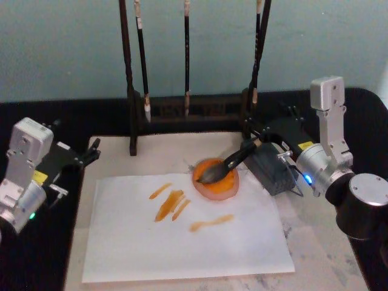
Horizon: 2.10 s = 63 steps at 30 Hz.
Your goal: Pick up the brush from the inkstone, write on the paper, then place the brush back to its original position.
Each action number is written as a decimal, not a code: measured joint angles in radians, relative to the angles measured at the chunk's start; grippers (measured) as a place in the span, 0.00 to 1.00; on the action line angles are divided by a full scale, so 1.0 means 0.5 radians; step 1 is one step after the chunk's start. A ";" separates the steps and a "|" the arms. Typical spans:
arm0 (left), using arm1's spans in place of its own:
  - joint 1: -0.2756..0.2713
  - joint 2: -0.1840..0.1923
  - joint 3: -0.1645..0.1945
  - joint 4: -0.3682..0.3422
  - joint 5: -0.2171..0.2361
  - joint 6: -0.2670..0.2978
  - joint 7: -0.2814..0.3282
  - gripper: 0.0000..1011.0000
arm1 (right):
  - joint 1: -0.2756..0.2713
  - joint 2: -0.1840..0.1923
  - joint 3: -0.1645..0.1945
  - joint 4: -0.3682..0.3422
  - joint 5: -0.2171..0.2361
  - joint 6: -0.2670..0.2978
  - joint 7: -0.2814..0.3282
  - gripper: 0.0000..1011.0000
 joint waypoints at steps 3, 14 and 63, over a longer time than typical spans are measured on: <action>0.000 0.000 0.000 0.000 0.000 0.000 0.000 0.99 | -0.001 0.000 0.001 -0.002 0.004 0.002 -0.001 0.99; 0.000 0.000 0.000 0.000 0.000 0.000 0.000 0.99 | -0.003 0.002 0.002 -0.006 0.012 0.007 -0.002 0.99; 0.000 0.000 0.000 0.000 0.000 0.000 0.000 0.99 | -0.005 0.003 0.002 -0.009 0.018 0.011 -0.002 0.99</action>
